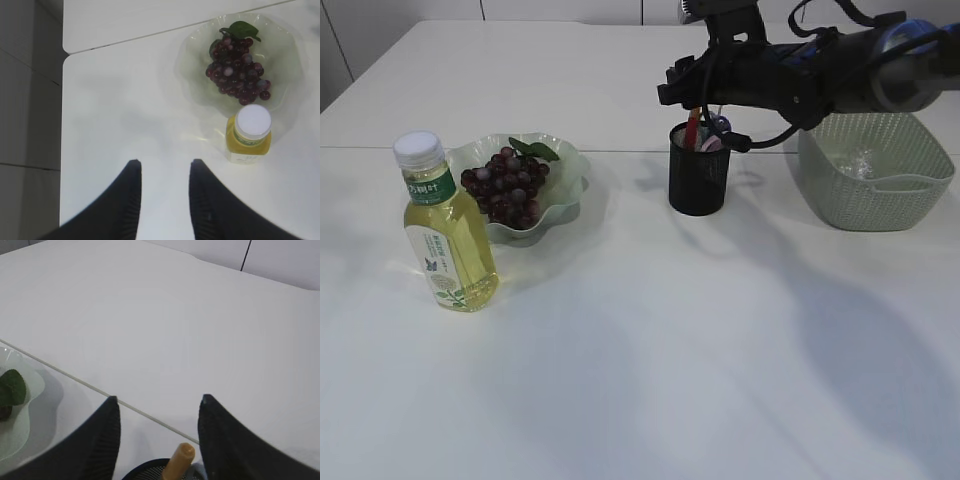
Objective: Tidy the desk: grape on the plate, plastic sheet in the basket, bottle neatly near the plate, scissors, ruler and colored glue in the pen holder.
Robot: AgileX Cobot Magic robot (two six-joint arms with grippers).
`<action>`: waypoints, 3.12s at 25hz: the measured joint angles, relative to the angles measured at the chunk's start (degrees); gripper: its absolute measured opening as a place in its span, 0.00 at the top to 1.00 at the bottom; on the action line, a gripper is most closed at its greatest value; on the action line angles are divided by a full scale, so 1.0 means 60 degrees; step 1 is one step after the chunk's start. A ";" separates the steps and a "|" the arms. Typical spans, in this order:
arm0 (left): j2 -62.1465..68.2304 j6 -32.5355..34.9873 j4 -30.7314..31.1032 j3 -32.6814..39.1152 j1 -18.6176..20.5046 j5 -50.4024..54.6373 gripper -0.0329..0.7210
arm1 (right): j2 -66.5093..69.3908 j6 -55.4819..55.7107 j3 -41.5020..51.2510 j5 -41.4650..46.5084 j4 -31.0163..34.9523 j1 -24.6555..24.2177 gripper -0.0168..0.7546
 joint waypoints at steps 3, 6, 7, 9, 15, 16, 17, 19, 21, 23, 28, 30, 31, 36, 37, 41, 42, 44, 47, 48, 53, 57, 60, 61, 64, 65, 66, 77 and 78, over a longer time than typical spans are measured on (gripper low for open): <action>0.0000 0.0000 0.0000 0.0000 0.0000 0.0000 0.64 | -0.0023 0.0000 0.0000 0.0302 0.0000 0.0000 0.42; 0.0000 0.0000 0.0000 0.0000 0.0000 0.0000 0.64 | -0.0461 0.0022 0.0000 0.1050 0.0274 0.0000 0.42; 0.0000 0.0000 -0.0020 0.0000 0.0000 0.0000 0.63 | -0.0767 0.0022 0.0000 0.1354 0.0387 0.0000 0.42; 0.0000 0.0000 -0.0170 0.0000 0.0000 0.0000 0.61 | -0.1560 0.0036 0.0000 0.2263 0.0564 0.0000 0.42; 0.0000 0.0098 -0.1143 0.0000 -0.0062 0.0000 0.44 | -0.4049 0.0036 -0.0015 0.6412 0.1208 0.0020 0.42; 0.0000 0.0117 -0.1437 0.0000 -0.0062 0.0000 0.42 | -0.4457 0.0036 -0.0015 0.7123 0.1273 0.0020 0.42; 0.0000 0.0156 -0.1678 0.0000 -0.0062 0.0000 0.41 | -0.4791 0.0042 -0.0015 0.7783 0.1379 0.0020 0.42; 0.0000 0.0214 -0.2197 0.0000 -0.0062 0.0000 0.41 | -0.5567 0.0042 -0.0015 0.8788 0.1590 0.0034 0.42; 0.0000 0.0288 -0.2714 0.0000 -0.0062 0.0000 0.41 | -0.6234 0.0059 -0.0015 0.9463 0.1768 0.0040 0.42; 0.0000 0.0445 -0.3353 0.0000 -0.0062 -0.0095 0.43 | -0.6894 0.0080 -0.0015 0.9984 0.1928 0.0040 0.42; 0.0000 0.1013 -0.4536 0.0000 -0.0062 -0.0267 0.53 | -0.8174 0.0042 -0.0015 1.1364 0.1983 0.0040 0.42; -0.0044 0.1142 -0.4673 0.0000 -0.0162 -0.0304 0.54 | -0.8668 -0.0060 0.0116 1.1850 0.1921 0.0040 0.42; -0.0134 0.1217 -0.4694 0.0000 -0.0259 -0.0326 0.55 | -0.8902 -0.0169 0.0300 1.1978 0.1903 0.0040 0.42; -0.1179 0.1678 -0.4733 0.0459 -0.1087 -0.1008 0.56 | -1.0929 -0.0432 0.2011 1.1665 0.1903 0.0040 0.42; -0.1532 0.1694 -0.4733 0.0658 -0.1286 -0.1230 0.56 | -1.1405 -0.0511 0.2511 1.1483 0.1924 0.0040 0.42; -0.3096 0.1967 -0.4777 0.1912 -0.2013 -0.2293 0.56 | -1.3738 -0.0980 0.4455 1.1167 0.2368 0.0040 0.42; -0.3526 0.2062 -0.4777 0.2312 -0.2163 -0.2488 0.56 | -1.4348 -0.1069 0.4903 1.1148 0.2443 0.0040 0.42; -0.4335 0.2259 -0.4777 0.3157 -0.2347 -0.2791 0.56 | -1.5371 -0.1175 0.5635 1.1148 0.2530 0.0040 0.42; -0.5681 0.2638 -0.4815 0.4615 -0.2454 -0.3023 0.56 | -1.6865 -0.1392 0.6519 1.1246 0.2571 0.0040 0.42; -0.6210 0.2688 -0.4815 0.5137 -0.2475 -0.3050 0.56 | -1.7254 -0.1488 0.6771 1.1356 0.2591 0.0040 0.42; -0.8659 0.2751 -0.4830 0.7349 -0.2490 -0.3287 0.56 | -1.9224 -0.2067 0.7777 1.2059 0.2671 0.0040 0.42; -1.0048 0.2496 -0.4830 0.8703 -0.2490 -0.3279 0.56 | -2.0609 -0.2401 0.8591 1.2455 0.2685 0.0040 0.42; -1.1044 0.2224 -0.4849 0.9510 -0.2490 -0.3082 0.56 | -2.0946 -0.2434 0.9064 1.2882 0.2709 0.0040 0.42; -1.1312 0.2176 -0.4816 0.9659 -0.2490 -0.2990 0.56 | -2.0946 -0.2537 0.9127 1.3046 0.2709 0.0040 0.42; -1.2162 0.2115 -0.4531 0.9934 -0.2490 -0.2594 0.56 | -2.0946 -0.2786 0.9331 1.3176 0.2746 0.0040 0.42; -1.2350 0.2117 -0.4418 0.9997 -0.2490 -0.2396 0.56 | -2.0946 -0.2805 0.9396 1.3181 0.2746 0.0040 0.42; -1.2556 0.2117 -0.4316 1.0070 -0.2490 -0.2189 0.56 | -2.0946 -0.2826 0.9458 1.3197 0.2746 0.0040 0.42; -1.2830 0.1973 -0.3889 1.0634 -0.2490 -0.1566 0.56 | -2.0946 -0.2885 1.0854 1.2127 0.3222 0.0040 0.42; -1.2830 0.1924 -0.3845 1.0634 -0.2490 -0.1566 0.56 | -2.0946 -0.2885 1.0915 1.2127 0.3243 0.0040 0.42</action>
